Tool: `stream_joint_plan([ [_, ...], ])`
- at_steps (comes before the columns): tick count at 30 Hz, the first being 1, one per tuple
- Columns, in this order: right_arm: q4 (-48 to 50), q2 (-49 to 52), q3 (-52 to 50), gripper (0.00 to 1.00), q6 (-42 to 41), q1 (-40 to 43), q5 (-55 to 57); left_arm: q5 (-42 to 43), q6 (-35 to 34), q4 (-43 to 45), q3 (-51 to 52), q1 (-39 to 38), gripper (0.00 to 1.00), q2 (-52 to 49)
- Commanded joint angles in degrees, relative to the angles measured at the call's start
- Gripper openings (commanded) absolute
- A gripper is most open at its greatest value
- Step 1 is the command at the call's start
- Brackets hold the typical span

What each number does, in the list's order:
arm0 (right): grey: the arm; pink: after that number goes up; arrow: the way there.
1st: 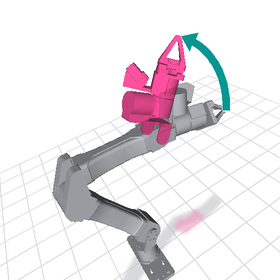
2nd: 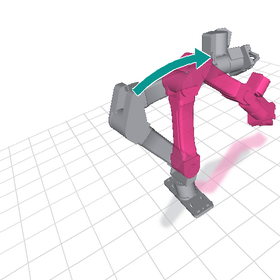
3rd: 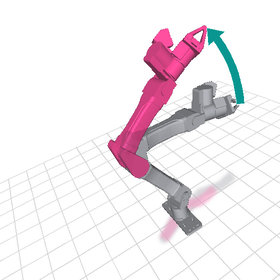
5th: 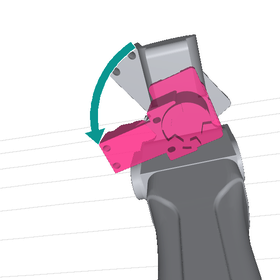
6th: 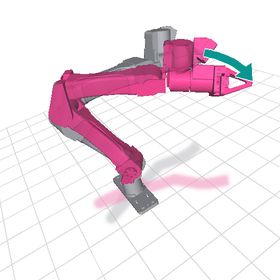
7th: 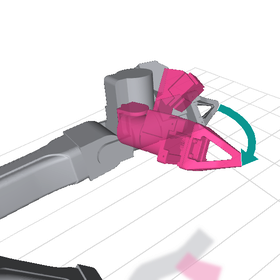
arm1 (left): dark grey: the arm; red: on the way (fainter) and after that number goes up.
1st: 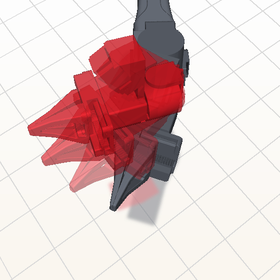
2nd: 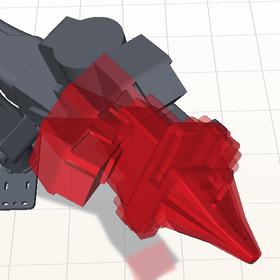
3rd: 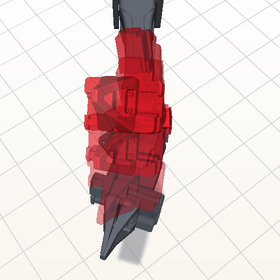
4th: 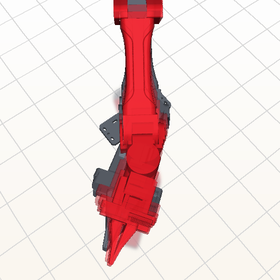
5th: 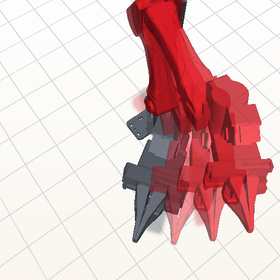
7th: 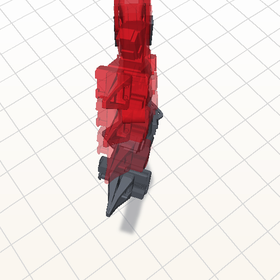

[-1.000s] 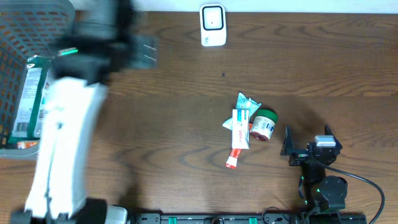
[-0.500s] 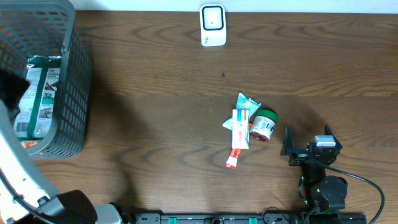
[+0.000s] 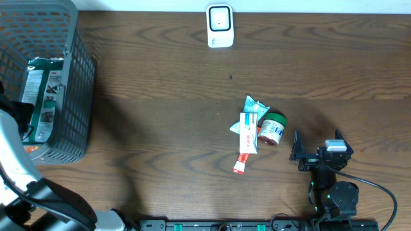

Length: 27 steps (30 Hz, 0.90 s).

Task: Scan the item barcode
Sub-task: 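Reach the left gripper back into the basket toward the orange Kleenex pack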

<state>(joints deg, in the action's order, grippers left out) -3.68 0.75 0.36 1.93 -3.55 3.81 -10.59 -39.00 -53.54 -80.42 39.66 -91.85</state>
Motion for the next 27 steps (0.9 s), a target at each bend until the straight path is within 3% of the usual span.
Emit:
stream_joint_plan([
  [1, -0.2, 0.0, -0.1, 0.99, 0.3, -0.1, 0.0, -1.1, -0.7, 0.1, 0.7, 0.1, 0.81, -3.5],
  [11, -0.2, 0.0, -0.1, 0.99, 0.3, -0.1, 0.0, -1.6, 1.2, -0.1, 0.7, 0.2, 0.81, -15.0],
  [14, -0.2, 0.0, -0.1, 0.99, 0.3, -0.1, 0.0, -3.5, 1.2, -0.1, 0.7, 0.2, 0.77, -17.2],
  [21, -0.2, 0.0, -0.1, 0.99, 0.3, -0.1, 0.0, -4.1, 1.2, 0.2, 0.7, 0.2, 0.41, -19.1],
  [24, -0.2, 0.0, -0.1, 0.99, 0.3, -0.1, 0.0, -4.0, 1.2, 0.0, 0.6, 0.2, 0.14, -18.9],
  [27, -0.2, 0.0, -0.1, 0.99, 0.3, -0.1, 0.0, -4.0, 1.2, -0.7, 0.6, 0.2, 0.09, -18.3],
])
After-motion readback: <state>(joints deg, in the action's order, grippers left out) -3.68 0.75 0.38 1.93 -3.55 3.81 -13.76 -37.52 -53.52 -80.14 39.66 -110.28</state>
